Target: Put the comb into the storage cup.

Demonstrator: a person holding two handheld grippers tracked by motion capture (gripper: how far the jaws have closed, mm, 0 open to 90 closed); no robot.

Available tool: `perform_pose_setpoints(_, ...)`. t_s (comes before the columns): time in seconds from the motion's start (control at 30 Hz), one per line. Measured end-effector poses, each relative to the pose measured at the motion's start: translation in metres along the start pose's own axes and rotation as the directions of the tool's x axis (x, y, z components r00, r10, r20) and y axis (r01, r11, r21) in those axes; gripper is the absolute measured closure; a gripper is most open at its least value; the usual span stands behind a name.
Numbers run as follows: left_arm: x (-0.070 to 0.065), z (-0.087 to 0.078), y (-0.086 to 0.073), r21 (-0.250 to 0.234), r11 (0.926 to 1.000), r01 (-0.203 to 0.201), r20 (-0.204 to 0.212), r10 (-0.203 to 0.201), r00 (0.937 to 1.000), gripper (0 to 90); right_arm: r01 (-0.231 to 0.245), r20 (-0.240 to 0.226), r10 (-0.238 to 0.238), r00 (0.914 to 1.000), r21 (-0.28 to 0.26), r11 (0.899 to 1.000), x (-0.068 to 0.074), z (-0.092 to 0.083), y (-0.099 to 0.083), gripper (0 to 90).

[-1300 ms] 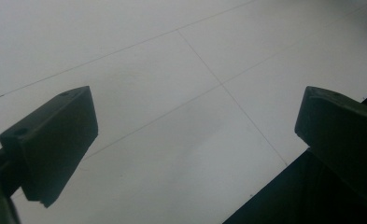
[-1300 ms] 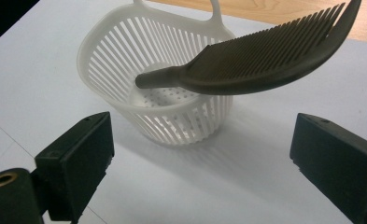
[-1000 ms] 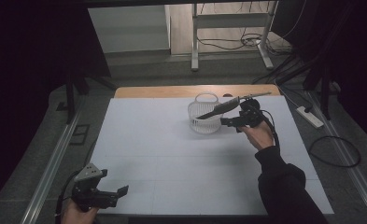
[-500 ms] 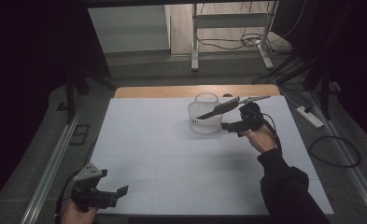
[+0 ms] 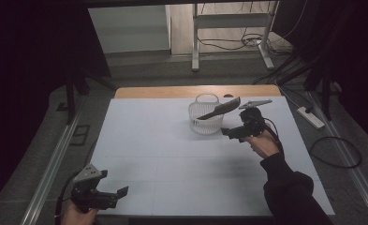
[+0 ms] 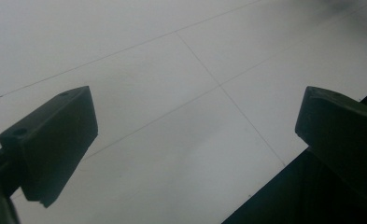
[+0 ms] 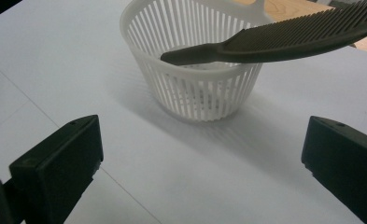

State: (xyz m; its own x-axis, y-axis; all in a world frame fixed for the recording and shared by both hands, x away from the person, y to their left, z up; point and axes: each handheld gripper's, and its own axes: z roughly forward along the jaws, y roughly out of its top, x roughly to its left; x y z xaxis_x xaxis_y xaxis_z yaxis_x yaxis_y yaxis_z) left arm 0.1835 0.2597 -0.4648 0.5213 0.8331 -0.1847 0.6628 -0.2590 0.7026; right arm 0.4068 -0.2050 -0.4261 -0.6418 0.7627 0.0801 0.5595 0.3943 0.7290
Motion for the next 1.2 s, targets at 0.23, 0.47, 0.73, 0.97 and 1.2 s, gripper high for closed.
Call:
perform_pose_setpoints(0.23, 0.0, 0.0, 0.0, 0.0, 1.0, 0.0, 0.0, 0.0, 1.0, 0.0, 0.021, -0.004, -0.021, 0.9998, 0.01, 1.0, 0.005, -0.004, -0.005, 0.0)
perform_pose_setpoints(0.47, 0.0, 0.0, 0.0, -0.001, 1.0, 0.002, 0.0, -0.002, 1.0, 0.0, 0.041, -0.011, -0.041, 0.9991, 0.016, 0.999, 0.009, -0.008, -0.01, 0.0)
perform_pose_setpoints(0.73, 0.0, 0.0, 0.0, -0.005, 1.0, 0.004, 0.003, -0.004, 1.0, 0.0, 0.073, 0.0, -0.073, 0.9973, 0.003, 0.997, 0.018, -0.015, -0.015, 0.0)
perform_pose_setpoints(0.97, 0.001, -0.001, 0.0, -0.012, 0.9999, 0.008, 0.009, -0.008, 0.9999, 0.0, 0.085, -0.006, -0.085, 0.9964, -0.005, 0.996, 0.022, -0.021, -0.019, 0.0)
perform_pose_setpoints(1.2, 0.001, -0.001, -0.001, -0.016, 0.9998, 0.012, 0.013, -0.012, 0.9999, 0.0, 0.087, 0.003, -0.087, 0.9962, -0.009, 0.996, 0.026, -0.027, -0.023, 0.0)
